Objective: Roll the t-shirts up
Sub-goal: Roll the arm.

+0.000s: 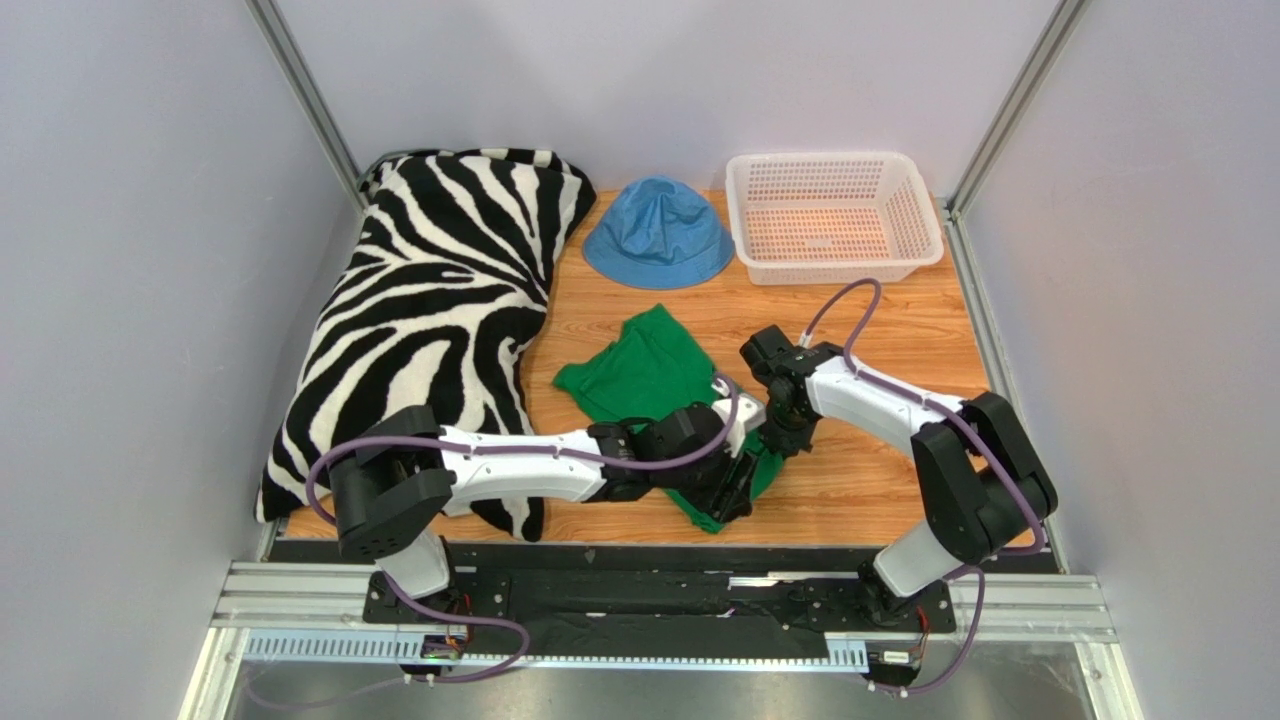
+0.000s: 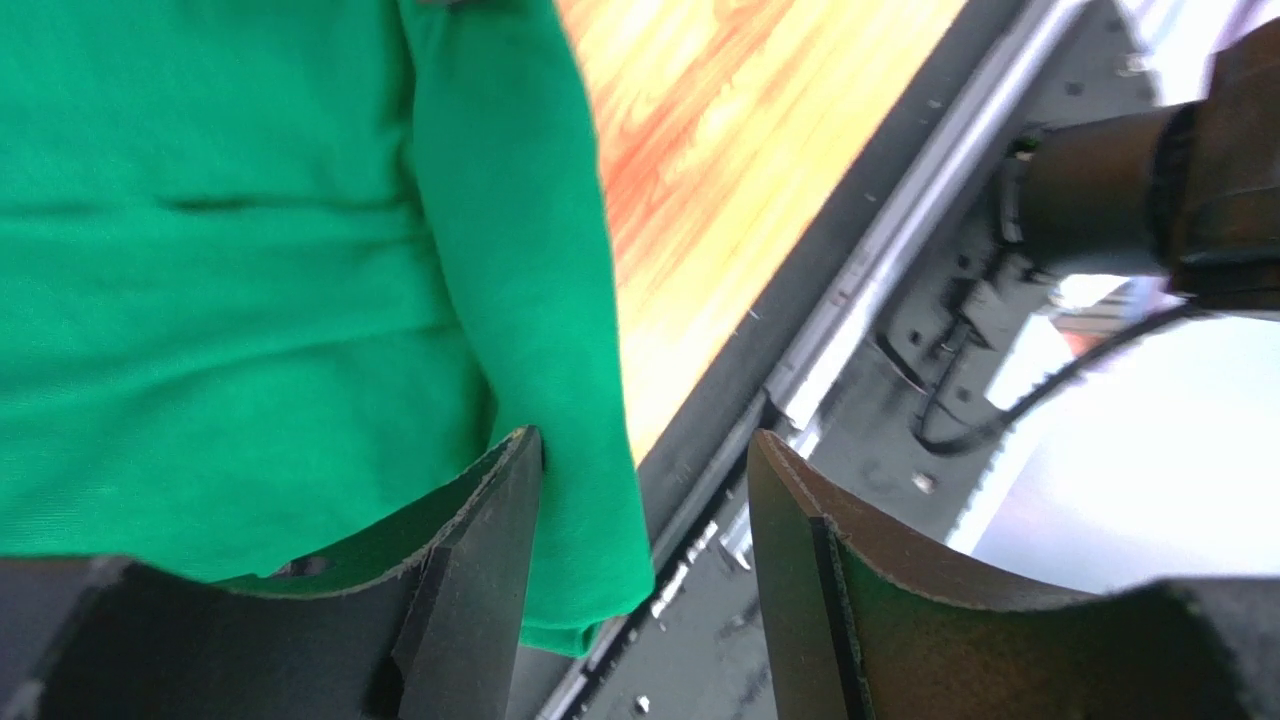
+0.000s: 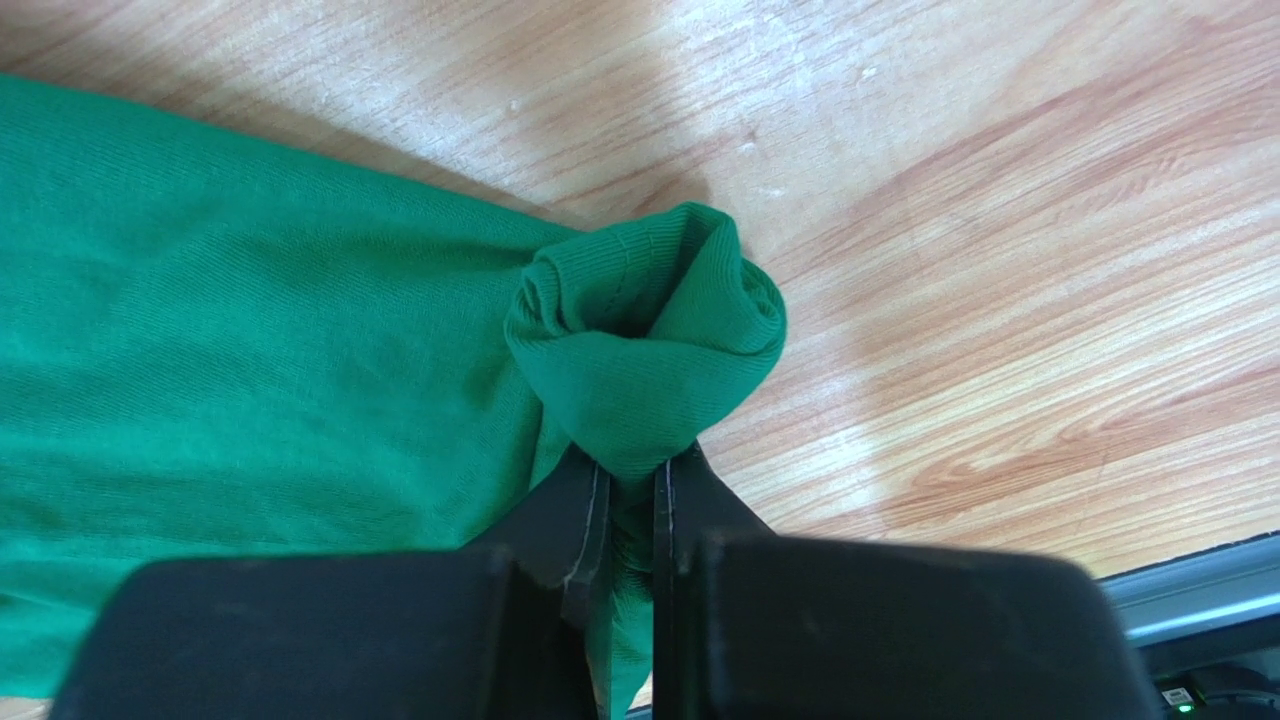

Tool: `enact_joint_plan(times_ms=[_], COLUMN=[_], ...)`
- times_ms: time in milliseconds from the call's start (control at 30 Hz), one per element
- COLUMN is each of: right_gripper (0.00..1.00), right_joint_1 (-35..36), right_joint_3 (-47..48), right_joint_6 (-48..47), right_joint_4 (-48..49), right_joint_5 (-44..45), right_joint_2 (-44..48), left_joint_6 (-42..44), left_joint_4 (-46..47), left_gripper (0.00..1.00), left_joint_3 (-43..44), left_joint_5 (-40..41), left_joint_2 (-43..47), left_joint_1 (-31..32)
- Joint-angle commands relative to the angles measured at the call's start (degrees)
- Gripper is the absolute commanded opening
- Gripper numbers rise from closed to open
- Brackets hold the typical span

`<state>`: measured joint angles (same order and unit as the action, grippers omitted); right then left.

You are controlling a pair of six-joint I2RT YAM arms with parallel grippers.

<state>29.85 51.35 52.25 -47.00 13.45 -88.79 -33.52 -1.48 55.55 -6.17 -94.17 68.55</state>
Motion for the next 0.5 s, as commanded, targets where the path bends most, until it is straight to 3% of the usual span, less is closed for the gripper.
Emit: enact_joint_plan(times_ms=[0,233,467], right_gripper=[0.0,0.0,0.0], right_joint_1=[0.13,0.3,0.3], right_joint_3=[0.85,1.2,1.12], right_joint_6=[-0.39,-0.66,-0.66], right_joint_4=[-3.45,-2.92,-2.48], right_joint_5=[2.98,2.19,2.02], right_joint_2=[-2.17,-3.31,-4.11], left_joint_6=[7.85,14.17,16.9], left_joint_4=[-8.62,-16.01,-19.09], left_gripper=[0.61,0.63,0.62], left_joint_3=[6.13,15.02,20.38], left_joint_5=[17.75,38.49,45.37], left_joint_2=[-1.09,-10.06,-16.83], left_joint_1=[5.09,12.74,16.17])
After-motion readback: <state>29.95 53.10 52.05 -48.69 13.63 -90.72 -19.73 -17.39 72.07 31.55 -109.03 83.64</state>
